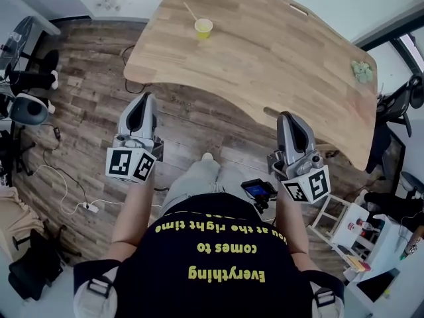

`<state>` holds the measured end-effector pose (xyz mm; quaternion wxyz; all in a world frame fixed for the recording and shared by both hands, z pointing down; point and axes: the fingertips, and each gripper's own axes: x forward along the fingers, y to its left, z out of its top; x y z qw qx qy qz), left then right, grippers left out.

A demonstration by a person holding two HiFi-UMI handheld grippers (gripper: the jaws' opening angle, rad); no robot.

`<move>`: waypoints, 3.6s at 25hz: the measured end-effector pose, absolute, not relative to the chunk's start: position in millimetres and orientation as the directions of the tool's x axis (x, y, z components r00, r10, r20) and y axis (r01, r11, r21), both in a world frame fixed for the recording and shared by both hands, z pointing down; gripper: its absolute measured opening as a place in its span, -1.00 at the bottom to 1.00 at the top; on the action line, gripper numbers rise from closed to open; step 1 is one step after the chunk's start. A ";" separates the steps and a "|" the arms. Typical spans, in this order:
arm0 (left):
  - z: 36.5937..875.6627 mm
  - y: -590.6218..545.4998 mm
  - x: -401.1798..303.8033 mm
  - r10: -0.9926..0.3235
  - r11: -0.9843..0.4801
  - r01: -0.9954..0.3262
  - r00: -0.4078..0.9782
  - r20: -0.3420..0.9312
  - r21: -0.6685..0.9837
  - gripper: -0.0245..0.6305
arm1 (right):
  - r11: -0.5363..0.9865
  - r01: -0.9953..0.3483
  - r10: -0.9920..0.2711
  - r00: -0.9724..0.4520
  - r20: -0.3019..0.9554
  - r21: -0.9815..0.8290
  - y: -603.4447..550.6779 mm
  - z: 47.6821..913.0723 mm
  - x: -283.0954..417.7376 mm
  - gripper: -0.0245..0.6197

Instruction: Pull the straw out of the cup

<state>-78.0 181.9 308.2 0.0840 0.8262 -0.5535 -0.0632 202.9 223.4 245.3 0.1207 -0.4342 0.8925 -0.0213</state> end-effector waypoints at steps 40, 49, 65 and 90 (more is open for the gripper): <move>310.8 82.0 -134.7 -0.970 -0.237 -0.947 0.245 0.010 0.215 -0.93 | 0.693 -0.701 -0.721 -0.672 -0.169 -0.170 69.0 259.4 165.4 -0.90; 305.3 33.9 -127.8 -0.969 -0.236 -0.949 0.245 0.020 0.208 -0.93 | 0.713 -0.678 -0.701 -0.697 -0.150 -0.182 12.0 261.7 160.2 -0.90; 302.4 -30.9 -148.2 -0.986 -0.157 -0.968 0.166 0.029 0.193 -0.93 | 0.735 -0.648 -0.676 -0.721 -0.148 -0.201 -63.0 266.4 156.5 -0.90; 311.1 -136.5 -125.7 -0.913 -0.390 -0.906 0.403 0.056 0.167 -0.93 | 0.604 -0.767 -0.797 -0.589 -0.134 -0.217 -111.1 266.5 142.0 -0.90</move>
